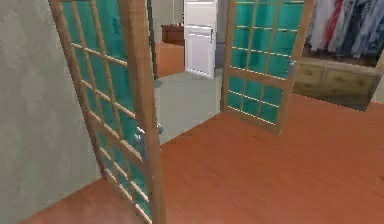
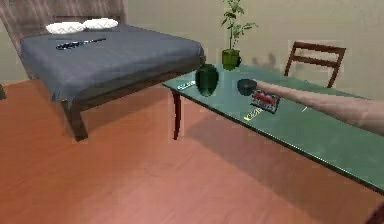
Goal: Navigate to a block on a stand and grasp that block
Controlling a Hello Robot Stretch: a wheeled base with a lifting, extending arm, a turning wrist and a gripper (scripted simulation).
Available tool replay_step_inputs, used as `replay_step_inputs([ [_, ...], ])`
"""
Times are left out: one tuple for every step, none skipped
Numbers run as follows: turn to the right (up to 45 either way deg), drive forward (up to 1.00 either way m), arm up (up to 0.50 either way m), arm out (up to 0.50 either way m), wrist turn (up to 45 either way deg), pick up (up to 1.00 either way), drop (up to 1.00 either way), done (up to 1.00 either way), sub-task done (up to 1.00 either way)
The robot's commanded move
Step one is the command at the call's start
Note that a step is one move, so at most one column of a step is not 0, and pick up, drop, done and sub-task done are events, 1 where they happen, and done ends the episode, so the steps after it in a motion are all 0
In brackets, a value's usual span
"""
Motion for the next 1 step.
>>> replay_step_inputs([
  [30.0, 0.0, 0.0, 0.0, 0.0, 0.0, 0.0, 0.0, 0.0],
])
